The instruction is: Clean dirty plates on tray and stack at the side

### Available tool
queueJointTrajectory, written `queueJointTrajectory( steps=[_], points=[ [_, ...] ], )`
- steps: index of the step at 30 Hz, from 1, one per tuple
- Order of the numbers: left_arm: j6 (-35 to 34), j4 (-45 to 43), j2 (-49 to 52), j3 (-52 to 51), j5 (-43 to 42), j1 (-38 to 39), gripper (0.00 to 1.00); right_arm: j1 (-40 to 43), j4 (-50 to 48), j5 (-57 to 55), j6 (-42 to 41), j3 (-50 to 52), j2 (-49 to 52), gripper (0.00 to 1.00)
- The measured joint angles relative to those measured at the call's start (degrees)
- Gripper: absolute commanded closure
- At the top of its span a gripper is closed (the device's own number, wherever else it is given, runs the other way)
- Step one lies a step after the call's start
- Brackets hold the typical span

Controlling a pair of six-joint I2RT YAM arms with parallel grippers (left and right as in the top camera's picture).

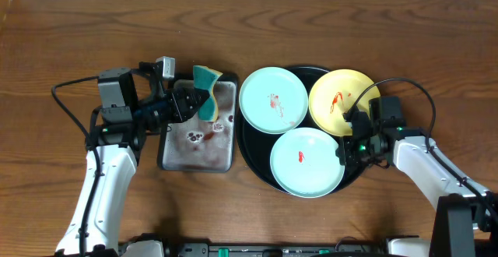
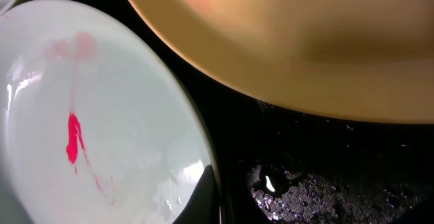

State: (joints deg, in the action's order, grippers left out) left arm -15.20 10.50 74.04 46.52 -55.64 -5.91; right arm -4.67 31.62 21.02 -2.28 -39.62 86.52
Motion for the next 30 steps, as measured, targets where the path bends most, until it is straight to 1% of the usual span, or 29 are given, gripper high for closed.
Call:
queueJointTrajectory(
  steps=[6, 9, 12, 16, 18, 21, 24, 30],
  points=[
    [0.0, 0.11, 0.0, 0.0, 0.13, 0.0, 0.93, 0.0, 0.0, 0.0, 0.0, 0.0, 0.0, 0.99],
    [0.04, 2.6, 0.0, 0.0, 3.08, 0.42, 0.93, 0.0, 0.0, 0.02, 0.0, 0.0, 0.0, 0.99],
    [0.04, 7.89, 0.0, -0.02, 11.82, 2.86, 0.93, 0.0, 0.02, 0.0, 0.0, 0.0, 0.0, 0.99],
    [0.07, 13.46, 0.0, -0.13, 27.21, 9.66, 0.93, 0.0, 0.09, 0.02, 0.0, 0.0, 0.0, 0.99],
    [0.07, 14.64, 0.0, -0.15, 34.53, 13.42, 0.93, 0.0, 0.24, 0.02, 0.0, 0.0, 0.0, 0.99],
    [0.09, 15.13, 0.0, -0.15, 42.47, 18.08, 0.92, 0.0, 0.55, 0.02, 0.0, 0.0, 0.0, 0.99],
    [0.07, 15.13, 0.0, -0.15, 47.63, 21.73, 0.93, 0.0, 0.63, 0.04, 0.0, 0.0, 0.0, 0.99],
    [0.04, 15.63, 0.0, -0.13, 51.34, 24.09, 0.93, -0.02, 0.7, 0.04, 0.0, 0.0, 0.0, 0.99]
  ],
)
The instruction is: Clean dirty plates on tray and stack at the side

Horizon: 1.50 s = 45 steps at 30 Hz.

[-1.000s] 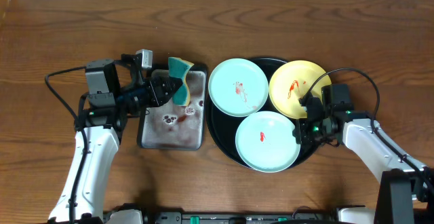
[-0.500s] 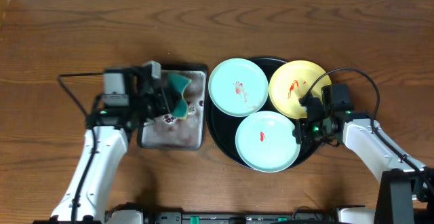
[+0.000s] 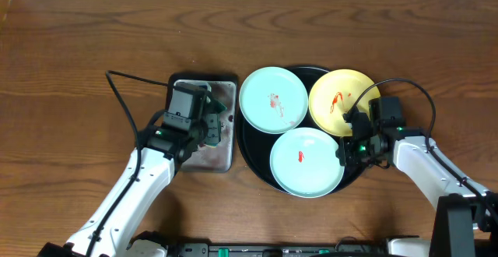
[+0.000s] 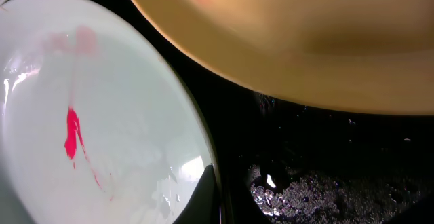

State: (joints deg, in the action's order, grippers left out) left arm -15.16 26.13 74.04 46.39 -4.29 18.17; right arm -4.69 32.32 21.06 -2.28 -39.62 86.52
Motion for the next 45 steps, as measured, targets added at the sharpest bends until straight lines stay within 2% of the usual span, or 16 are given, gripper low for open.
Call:
queueJointTrajectory(
  steps=[5, 8, 14, 23, 27, 30, 38, 42, 45],
  points=[
    [-0.02, 6.19, 0.13, 2.58, 0.55, 0.44, 0.93, -0.98, -0.02, -0.17, 0.13, 0.0, 0.0, 0.99],
    [-0.37, 6.32, 0.33, 6.21, -0.57, 2.58, 0.93, -2.05, -0.5, -0.2, 0.13, 0.0, 0.02, 0.99],
    [-4.39, -1.27, 3.98, 8.61, -5.07, 12.26, 0.92, -2.32, -0.79, -0.2, 0.13, 0.0, 0.0, 0.99],
    [-13.66, -20.22, 21.51, 8.63, -9.4, 27.96, 0.92, -2.32, -0.85, -0.26, 0.13, -0.04, 0.0, 0.99],
    [-16.26, -23.21, 27.08, 8.63, -10.38, 31.67, 0.92, -2.32, -0.76, -0.24, 0.15, -0.04, 0.0, 0.99],
    [-17.25, -21.29, 29.22, 8.74, -10.27, 31.91, 0.92, -2.32, -0.7, -0.24, 0.15, -0.04, 0.02, 0.99],
    [-18.1, -10.6, 27.5, 10.25, -6.93, 27.82, 0.92, -2.36, -0.52, 0.24, 0.13, -0.04, 0.02, 0.99],
    [-18.08, -10.19, 24.76, 9.92, -6.71, 25.73, 0.92, -2.34, -0.81, -0.09, 0.13, -0.04, 0.02, 0.99],
    [-18.08, -13.09, 20.57, 9.62, -6.14, 25.88, 0.92, -2.34, -0.74, -0.15, 0.15, -0.04, 0.02, 0.99]
  ],
)
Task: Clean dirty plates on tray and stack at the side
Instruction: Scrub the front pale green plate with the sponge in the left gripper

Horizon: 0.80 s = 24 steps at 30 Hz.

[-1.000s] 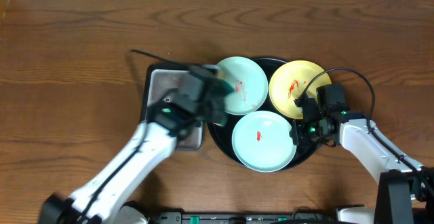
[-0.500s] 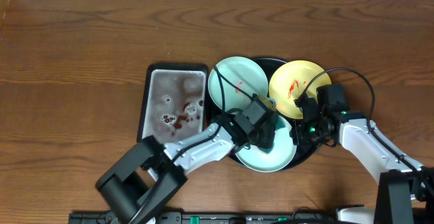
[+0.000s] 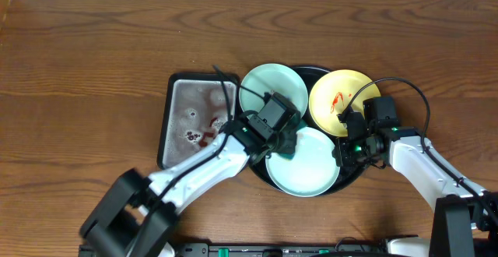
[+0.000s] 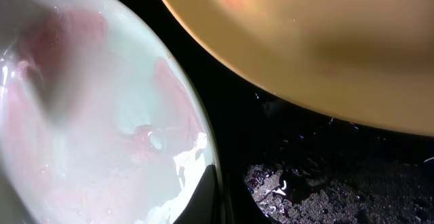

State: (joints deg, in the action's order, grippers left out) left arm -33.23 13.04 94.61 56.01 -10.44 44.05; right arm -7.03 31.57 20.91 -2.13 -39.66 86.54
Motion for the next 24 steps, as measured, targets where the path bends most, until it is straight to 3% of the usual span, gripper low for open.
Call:
queueJointTrajectory(
  steps=[6, 11, 17, 24],
  points=[
    [0.0, -6.23, -0.94, 0.0, 0.09, 3.65, 0.91, 0.0, 0.04, -0.09, -0.02, 0.0, 0.0, 0.99],
    [0.0, -7.78, 6.91, 0.0, 0.07, 6.47, 0.88, 0.0, 0.02, -0.11, -0.02, 0.0, 0.0, 0.99],
    [2.05, -4.85, 8.55, 0.07, -0.04, 5.6, 0.88, 0.0, 0.11, 0.0, -0.02, 0.0, 0.0, 0.99],
    [4.22, 2.49, 5.73, 0.13, -1.75, -0.57, 0.92, 0.0, -0.09, 0.2, 0.0, 0.0, 0.0, 0.99]
  ],
)
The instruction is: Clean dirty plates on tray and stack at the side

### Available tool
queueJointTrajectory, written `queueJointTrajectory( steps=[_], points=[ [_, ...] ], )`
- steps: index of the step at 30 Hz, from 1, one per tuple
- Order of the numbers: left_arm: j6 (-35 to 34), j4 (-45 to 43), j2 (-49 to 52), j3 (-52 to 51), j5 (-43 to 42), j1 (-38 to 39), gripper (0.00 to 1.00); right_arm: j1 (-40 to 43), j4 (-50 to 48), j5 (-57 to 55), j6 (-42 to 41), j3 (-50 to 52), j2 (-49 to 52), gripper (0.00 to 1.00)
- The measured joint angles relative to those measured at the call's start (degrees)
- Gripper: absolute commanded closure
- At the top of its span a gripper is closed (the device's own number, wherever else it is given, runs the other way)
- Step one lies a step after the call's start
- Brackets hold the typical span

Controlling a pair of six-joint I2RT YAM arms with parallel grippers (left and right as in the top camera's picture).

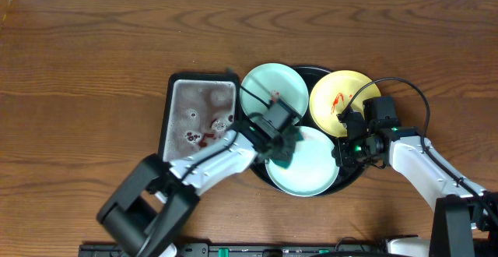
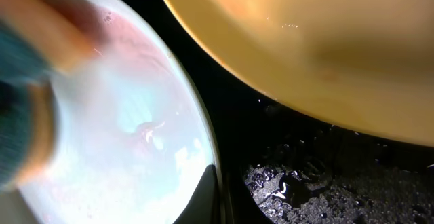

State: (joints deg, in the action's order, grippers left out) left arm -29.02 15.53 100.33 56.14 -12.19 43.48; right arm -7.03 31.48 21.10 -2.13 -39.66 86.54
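Three plates sit on the round black tray [image 1: 315,70]: a teal plate [image 1: 268,89] with a red stain at the back left, a yellow plate [image 1: 342,100] with a red stain at the back right, and a teal plate [image 1: 311,171] in front. My left gripper [image 1: 285,142] is shut on a dark green sponge [image 1: 286,151] pressed onto the front plate. My right gripper [image 1: 345,149] is shut on that plate's right rim. In the right wrist view the front plate [image 2: 129,129] is smeared pink, the sponge [image 2: 20,108] is a blur at the left, and one finger [image 2: 203,200] lies on the rim.
A grey rectangular basin [image 1: 198,121] of soapy water with red flecks stands left of the tray. The tray floor [image 2: 312,176] is wet and foamy beside the yellow plate [image 2: 305,41]. Bare wooden table [image 1: 78,70] lies all round.
The sponge has shifted a little on the front teal plate and now shows at the left of the right wrist view. The pink smear has spread. My right gripper has kept its hold on the rim.
My left gripper first held the sponge above the basin, then was down in the basin. Then it was on the front teal plate, whose red streak had become a pink smear. It still rubs there. My right gripper has gripped that plate's rim throughout.
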Motion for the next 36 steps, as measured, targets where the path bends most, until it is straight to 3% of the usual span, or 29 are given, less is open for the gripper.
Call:
queueJointTrajectory(
  steps=[2, 4, 5, 7, 10, 12, 16, 19, 29, 34, 36],
  points=[
    [1.01, 0.35, -2.05, -0.2, -1.88, -1.99, 0.92, 0.0, 0.02, -0.15, -0.02, 0.0, 0.0, 0.97],
    [1.88, 1.03, -5.49, -0.24, -3.23, -3.87, 0.91, 0.0, 0.13, -0.24, -0.17, 0.0, 0.0, 0.75],
    [2.05, 1.46, -7.89, -0.24, -3.85, -4.79, 0.91, 0.0, 0.11, -0.26, 0.13, 0.0, 0.0, 0.73],
    [2.4, 3.3, -12.68, -0.24, -4.44, -6.6, 0.91, 0.0, 0.15, -0.28, 0.22, 0.0, 0.0, 0.75],
    [2.71, 7.37, -17.75, -0.22, -3.87, -9.68, 0.91, 0.0, 0.15, -0.33, 0.11, 0.0, 0.0, 0.87],
    [2.93, 11.28, -19.76, -0.22, -2.01, -12.57, 0.91, 0.0, 0.15, -0.24, 0.33, 0.0, 0.0, 0.88],
    [3.34, 16.98, -20.24, -0.24, 1.27, -19.67, 0.89, 0.0, 0.66, 0.2, 0.24, -0.02, 0.0, 0.89],
    [3.61, 18.91, -19.56, -0.28, 2.6, -23.56, 0.89, 0.0, 1.66, 1.07, 0.5, -0.02, 0.0, 0.99],
    [5.55, 19.37, -11.8, -0.33, 3.56, -27.39, 0.92, 0.0, 5.27, 1.33, 0.44, -0.04, -0.9, 0.99],
    [7.48, 18.03, -8.26, -0.5, 3.58, -27.36, 0.92, 0.0, 6.73, -2.58, 0.7, -0.76, -6.95, 0.99],
    [8.24, 16.87, -7.3, -0.5, 3.61, -27.36, 0.87, 0.0, 6.47, -5.27, 0.9, -1.97, -10.75, 0.99]
  ],
)
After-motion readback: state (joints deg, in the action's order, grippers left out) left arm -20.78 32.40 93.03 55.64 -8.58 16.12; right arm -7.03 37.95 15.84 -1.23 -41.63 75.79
